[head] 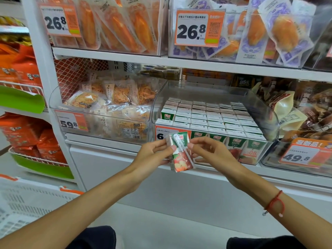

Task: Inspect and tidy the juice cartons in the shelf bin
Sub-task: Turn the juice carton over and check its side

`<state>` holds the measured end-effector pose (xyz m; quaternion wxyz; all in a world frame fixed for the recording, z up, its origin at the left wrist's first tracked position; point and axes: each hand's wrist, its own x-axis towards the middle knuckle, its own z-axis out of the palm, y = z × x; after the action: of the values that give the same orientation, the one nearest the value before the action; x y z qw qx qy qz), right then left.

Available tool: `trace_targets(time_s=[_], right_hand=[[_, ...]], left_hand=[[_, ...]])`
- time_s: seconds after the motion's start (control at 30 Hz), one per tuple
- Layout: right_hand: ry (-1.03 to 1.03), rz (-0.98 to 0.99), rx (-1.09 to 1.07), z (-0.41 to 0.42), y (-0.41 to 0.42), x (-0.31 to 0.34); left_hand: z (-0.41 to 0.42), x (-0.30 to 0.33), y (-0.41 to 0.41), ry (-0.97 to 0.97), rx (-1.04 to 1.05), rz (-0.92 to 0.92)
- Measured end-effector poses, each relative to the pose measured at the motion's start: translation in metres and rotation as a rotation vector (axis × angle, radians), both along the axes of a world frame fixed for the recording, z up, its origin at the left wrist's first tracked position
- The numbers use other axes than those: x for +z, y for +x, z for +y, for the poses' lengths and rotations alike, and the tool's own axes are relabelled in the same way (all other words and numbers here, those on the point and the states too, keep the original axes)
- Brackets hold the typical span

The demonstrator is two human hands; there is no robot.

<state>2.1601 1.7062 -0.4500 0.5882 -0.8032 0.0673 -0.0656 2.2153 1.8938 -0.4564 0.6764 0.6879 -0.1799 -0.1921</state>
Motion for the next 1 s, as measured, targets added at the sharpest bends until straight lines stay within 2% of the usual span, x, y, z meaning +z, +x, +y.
trace_targets(time_s=[0.17, 0.33, 0.57, 0.67, 0.8, 1.0], right_hand=[[0.103, 0.048, 0.114, 0.002, 0.001, 0.0], [0.124, 0.036, 0.114, 0.003, 0.0, 0.002], [0.144, 0.14, 0.262, -0.003, -0.002, 0.003], [0.145, 0.09, 0.186, -0.001, -0.001, 0.002], [0.098, 0.014, 0.052, 0.005, 0.001, 0.0], [-0.042, -0.006, 0.037, 0.007, -0.005, 0.002]], left_hand=[[-0.004, 0.001, -0.004, 0.05, -0.06, -0.062], [-0.006, 0.002, -0.005, 0.045, -0.069, -0.073], [-0.003, 0.001, -0.002, -0.058, -0.018, 0.029], [-0.003, 0.002, -0.002, -0.088, 0.034, 0.069], [-0.002, 0.001, 0.0, 0.008, 0.14, 0.051], [-0.005, 0.001, -0.003, 0.05, 0.03, 0.066]])
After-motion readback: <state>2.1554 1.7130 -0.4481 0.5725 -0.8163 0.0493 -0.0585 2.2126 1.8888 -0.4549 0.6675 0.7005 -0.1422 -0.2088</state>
